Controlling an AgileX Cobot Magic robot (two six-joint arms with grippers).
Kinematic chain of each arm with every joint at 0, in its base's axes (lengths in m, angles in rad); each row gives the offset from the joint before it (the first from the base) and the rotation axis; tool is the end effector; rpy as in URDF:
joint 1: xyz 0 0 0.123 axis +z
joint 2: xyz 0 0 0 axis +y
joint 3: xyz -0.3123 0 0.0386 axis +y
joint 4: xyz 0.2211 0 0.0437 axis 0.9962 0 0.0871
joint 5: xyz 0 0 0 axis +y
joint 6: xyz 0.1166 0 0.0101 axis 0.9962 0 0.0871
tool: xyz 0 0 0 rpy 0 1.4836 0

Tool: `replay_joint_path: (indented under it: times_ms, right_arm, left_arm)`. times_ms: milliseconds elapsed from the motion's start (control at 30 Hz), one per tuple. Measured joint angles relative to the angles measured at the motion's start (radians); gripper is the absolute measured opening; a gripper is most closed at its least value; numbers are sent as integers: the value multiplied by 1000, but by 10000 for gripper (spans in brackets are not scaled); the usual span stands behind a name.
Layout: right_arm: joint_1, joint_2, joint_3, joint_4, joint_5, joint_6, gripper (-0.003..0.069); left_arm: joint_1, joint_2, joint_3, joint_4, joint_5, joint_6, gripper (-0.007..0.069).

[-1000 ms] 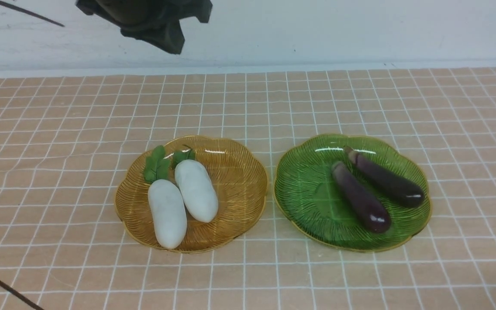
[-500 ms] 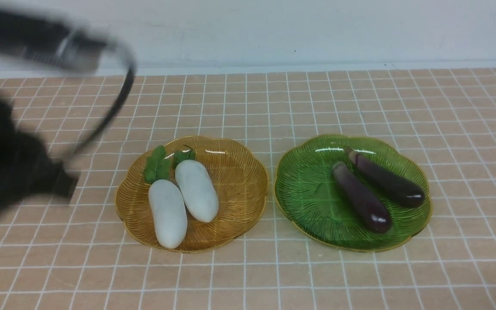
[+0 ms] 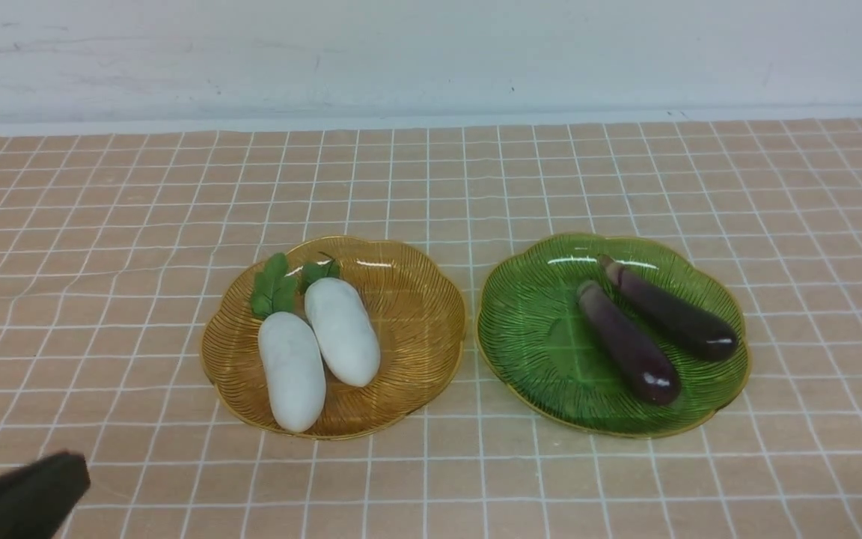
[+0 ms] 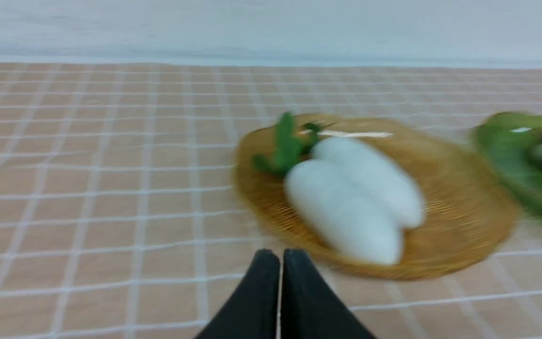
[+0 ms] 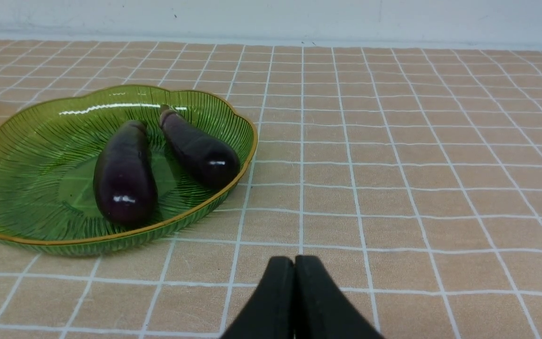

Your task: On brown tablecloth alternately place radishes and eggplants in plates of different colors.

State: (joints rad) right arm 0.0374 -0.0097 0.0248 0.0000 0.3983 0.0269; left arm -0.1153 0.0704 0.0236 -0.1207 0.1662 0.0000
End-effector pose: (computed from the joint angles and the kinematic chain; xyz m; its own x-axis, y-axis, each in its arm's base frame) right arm 0.0199 0.0007 0.1613 -0.3211 0.0149 -0.9469 -0.0288 0.9993 0.0255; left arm 0.0302 -0.0059 0.1861 -0.1846 -0.0982 -0.9779 0.1134 0.9862 -0.1204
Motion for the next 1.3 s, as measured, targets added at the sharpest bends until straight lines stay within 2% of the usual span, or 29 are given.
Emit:
replay_joint_path:
  times_ms: [133,200,1300]
  right_arm:
    - [0,0,0,0,-1,0,-15]
    - [0,0,0,0,-1,0,-15]
    - [0,0,0,0,-1,0,-17]
  left_arm:
    - [100,-79,4,73,184,14,-3]
    - [106,-81,6,86,211,14,-3]
    - [94,-83,6,95,214,17,-3]
